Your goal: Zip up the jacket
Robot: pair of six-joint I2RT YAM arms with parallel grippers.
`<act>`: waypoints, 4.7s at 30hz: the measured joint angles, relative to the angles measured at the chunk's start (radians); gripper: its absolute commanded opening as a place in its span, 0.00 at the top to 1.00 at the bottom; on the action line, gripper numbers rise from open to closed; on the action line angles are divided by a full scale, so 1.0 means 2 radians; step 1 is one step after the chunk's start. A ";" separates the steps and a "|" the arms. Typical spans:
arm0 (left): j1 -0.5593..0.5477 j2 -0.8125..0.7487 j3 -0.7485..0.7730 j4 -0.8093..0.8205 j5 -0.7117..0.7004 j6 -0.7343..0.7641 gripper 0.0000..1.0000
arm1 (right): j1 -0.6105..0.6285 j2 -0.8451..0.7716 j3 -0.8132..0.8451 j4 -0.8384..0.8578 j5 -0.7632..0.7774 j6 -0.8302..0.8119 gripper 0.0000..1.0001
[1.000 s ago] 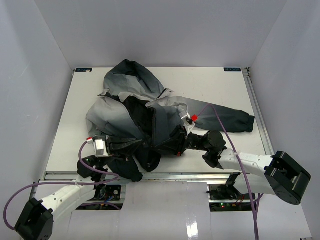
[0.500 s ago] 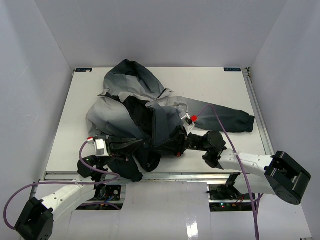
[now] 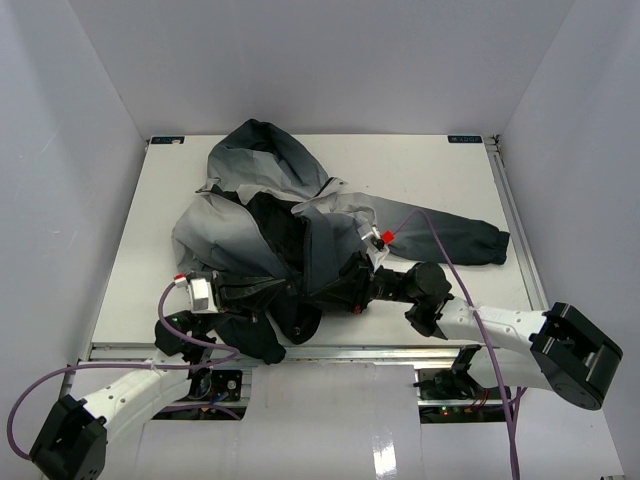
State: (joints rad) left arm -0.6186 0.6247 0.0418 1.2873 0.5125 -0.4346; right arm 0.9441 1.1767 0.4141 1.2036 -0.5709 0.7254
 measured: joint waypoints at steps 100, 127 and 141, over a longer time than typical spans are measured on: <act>-0.002 0.072 0.000 0.018 0.084 -0.017 0.58 | 0.005 -0.080 0.019 -0.205 0.075 -0.092 0.92; -0.003 0.052 0.000 -0.106 0.096 0.014 1.00 | 0.026 -0.085 0.021 -0.277 0.133 -0.144 0.92; -0.004 0.051 0.026 -0.214 0.102 0.028 1.00 | 0.028 -0.106 0.021 -0.341 0.127 -0.198 0.92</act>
State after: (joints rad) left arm -0.6269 0.7261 0.0928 0.8592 0.7158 -0.3785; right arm 1.0005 0.9651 0.4564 0.5219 -0.3165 0.3285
